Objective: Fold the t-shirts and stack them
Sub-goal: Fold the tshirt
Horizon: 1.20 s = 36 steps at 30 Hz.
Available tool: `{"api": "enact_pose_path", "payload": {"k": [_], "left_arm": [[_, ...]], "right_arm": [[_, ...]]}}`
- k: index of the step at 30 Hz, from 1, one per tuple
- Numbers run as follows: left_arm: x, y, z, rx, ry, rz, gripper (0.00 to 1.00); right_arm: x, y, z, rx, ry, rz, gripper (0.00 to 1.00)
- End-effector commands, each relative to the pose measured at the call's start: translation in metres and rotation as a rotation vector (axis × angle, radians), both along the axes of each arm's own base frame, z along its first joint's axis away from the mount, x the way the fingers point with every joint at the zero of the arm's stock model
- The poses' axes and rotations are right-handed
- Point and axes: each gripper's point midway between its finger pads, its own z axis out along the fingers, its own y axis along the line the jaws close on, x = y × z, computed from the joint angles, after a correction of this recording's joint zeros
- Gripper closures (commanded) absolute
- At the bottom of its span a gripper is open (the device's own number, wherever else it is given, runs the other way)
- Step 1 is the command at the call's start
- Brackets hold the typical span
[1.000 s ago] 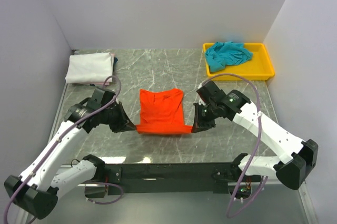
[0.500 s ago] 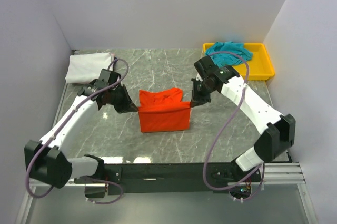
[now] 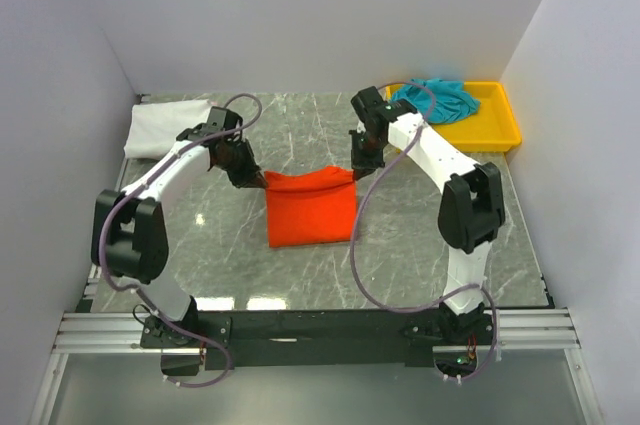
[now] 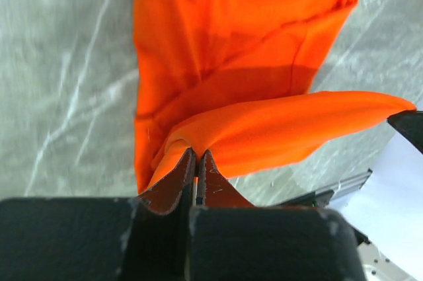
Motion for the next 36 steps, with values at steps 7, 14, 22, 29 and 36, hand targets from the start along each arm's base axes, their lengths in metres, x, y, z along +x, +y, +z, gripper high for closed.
{"api": "enact_pose_path", "payload": {"k": [7, 14, 22, 29, 36], "left_arm": [[0.040, 0.011, -0.013, 0.043, -0.050, 0.017, 1.00], [0.051, 0.019, -0.024, 0.054, -0.037, 0.059, 1.00], [0.065, 0.033, -0.034, 0.105, -0.028, 0.124, 0.52], [0.084, 0.045, 0.002, 0.139, -0.170, 0.157, 0.29], [0.056, 0.019, -0.003, -0.019, -0.226, 0.040, 0.25]], "right_arm": [[0.056, -0.014, -0.003, -0.062, -0.074, -0.004, 1.00], [0.069, -0.013, -0.014, -0.061, -0.063, 0.006, 1.00], [0.093, -0.002, -0.024, -0.052, -0.072, 0.034, 0.83], [0.114, 0.011, 0.026, 0.028, -0.194, 0.064, 0.24], [0.073, 0.016, 0.032, 0.119, -0.177, 0.122, 0.27]]}}
